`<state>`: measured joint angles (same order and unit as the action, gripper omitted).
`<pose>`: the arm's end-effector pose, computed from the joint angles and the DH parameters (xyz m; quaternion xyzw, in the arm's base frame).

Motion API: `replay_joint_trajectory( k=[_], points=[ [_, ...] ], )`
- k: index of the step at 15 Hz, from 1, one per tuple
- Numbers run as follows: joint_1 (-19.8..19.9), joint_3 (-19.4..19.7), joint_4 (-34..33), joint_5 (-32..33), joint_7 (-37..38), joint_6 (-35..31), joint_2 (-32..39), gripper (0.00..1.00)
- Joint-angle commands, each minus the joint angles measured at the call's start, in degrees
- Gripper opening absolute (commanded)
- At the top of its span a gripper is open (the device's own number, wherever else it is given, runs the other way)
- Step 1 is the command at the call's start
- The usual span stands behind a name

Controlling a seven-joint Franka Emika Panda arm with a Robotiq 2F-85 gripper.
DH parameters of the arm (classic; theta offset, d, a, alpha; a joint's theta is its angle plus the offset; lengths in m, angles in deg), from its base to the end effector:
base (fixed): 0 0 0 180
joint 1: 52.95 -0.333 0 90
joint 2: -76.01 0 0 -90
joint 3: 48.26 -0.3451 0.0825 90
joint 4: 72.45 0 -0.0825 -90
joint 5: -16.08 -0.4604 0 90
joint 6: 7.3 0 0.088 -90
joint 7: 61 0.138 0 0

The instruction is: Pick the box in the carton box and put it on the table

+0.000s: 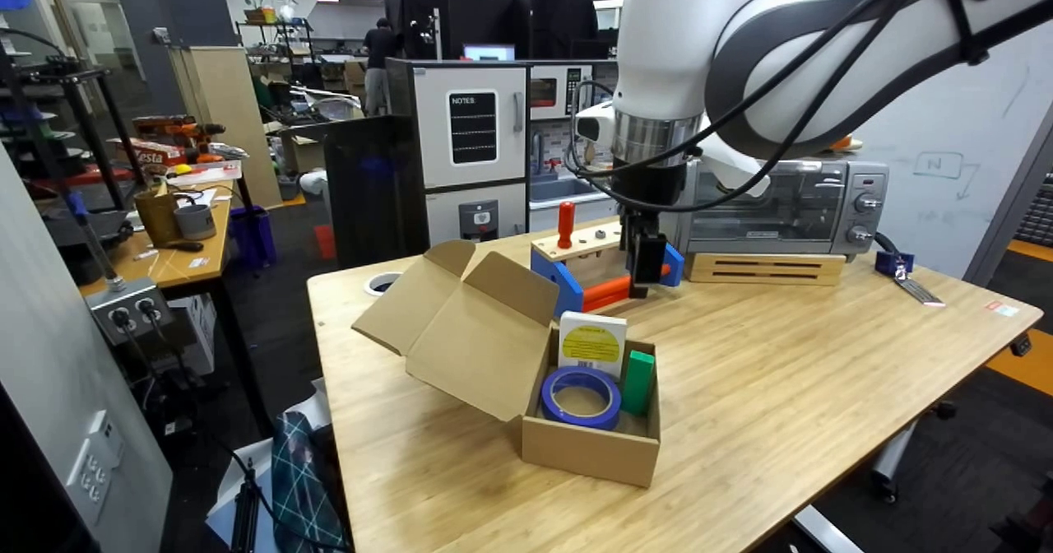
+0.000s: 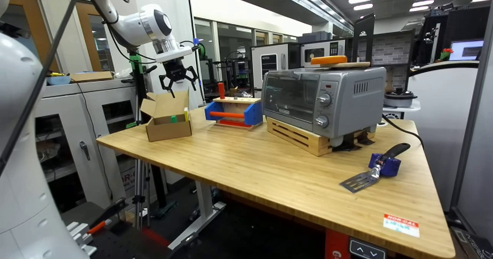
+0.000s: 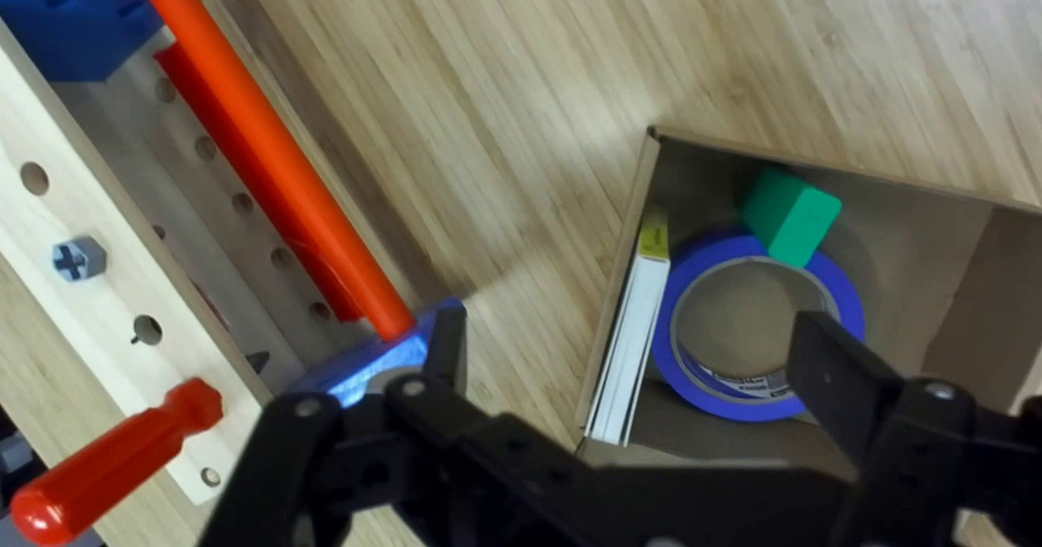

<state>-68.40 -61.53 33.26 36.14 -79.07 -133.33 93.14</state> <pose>0.6353 0.3167 0.3323 0.8712 0.4771 0.0440 0.1072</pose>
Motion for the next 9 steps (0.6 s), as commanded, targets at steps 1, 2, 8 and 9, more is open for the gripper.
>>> replay_joint_trajectory(
  k=[1,2,8,9],
  points=[
    [0.0,-0.4,-2.2,-1.0,-2.1,1.2,1.2,1.0],
    [0.2,-0.3,-2.0,-1.2,-2.2,0.6,1.2,1.0],
    [0.6,0.5,-2.8,-1.1,-1.3,0.1,3.5,1.0],
    [0.4,0.3,-3.1,-1.2,-1.5,0.1,4.0,1.0]
  ],
)
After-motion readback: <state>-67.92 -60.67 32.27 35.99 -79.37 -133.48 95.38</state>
